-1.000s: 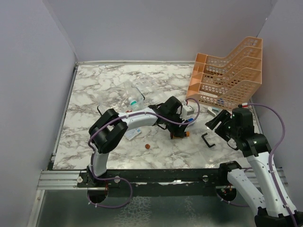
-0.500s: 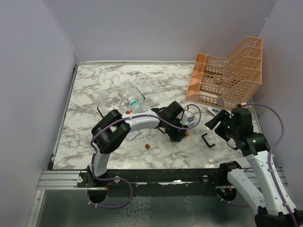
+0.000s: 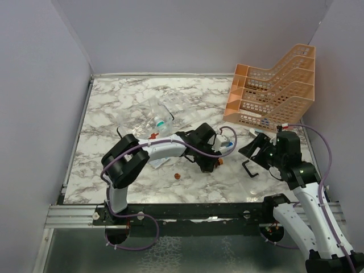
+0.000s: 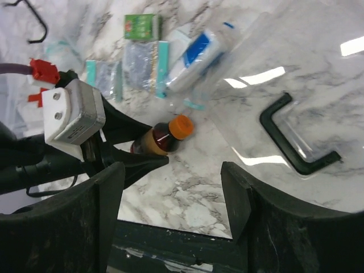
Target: Organize the medicine kit
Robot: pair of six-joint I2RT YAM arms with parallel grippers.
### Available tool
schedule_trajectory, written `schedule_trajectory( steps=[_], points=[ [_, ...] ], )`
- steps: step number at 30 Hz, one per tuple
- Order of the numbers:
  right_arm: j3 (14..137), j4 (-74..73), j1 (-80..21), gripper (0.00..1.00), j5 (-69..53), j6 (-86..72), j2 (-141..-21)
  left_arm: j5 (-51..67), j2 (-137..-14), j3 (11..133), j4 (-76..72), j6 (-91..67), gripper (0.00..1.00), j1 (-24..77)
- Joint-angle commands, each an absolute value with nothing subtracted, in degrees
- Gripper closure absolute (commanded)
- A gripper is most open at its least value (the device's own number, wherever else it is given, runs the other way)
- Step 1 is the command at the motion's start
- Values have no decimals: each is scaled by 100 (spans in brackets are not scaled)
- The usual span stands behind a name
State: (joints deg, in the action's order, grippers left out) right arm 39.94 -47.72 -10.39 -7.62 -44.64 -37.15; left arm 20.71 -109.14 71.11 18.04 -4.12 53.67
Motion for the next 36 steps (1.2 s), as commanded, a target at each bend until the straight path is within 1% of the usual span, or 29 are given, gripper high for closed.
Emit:
schedule_trajectory(
  steps=[1,5,12,16,21,29,33,36],
  points=[
    [3890,-3680,-1020,30,-2108,-4162,-3605,2650,-9979,6855,1416,-845,65,5155],
    [3872,-3003,-1020,27,-2691,-4421,-3740,2853,-9124,6249,395,-1639,66,4899],
    [4049,-1763,-1016,25,-3520,-4969,-4496,2330,-8149,5531,-1115,-2725,66,4786],
    [4364,-1112,-1019,25,-4076,-4979,-4918,1743,-7768,5499,-1190,-2731,67,4742],
    [4400,-225,-1037,25,-4656,-5202,-5358,1728,-7489,5460,-1304,-2879,67,4613],
    [4477,94,-1301,25,-4632,-5223,-5730,2044,-7519,5309,-1601,-3347,67,4437],
    [4665,121,-1633,25,-4556,-5140,-6099,2467,-7657,5350,-1666,-3497,67,4362],
    [4773,63,-1830,27,-4401,-5101,-6351,2721,-7712,5379,-1679,-3541,67,4317]
  ],
)
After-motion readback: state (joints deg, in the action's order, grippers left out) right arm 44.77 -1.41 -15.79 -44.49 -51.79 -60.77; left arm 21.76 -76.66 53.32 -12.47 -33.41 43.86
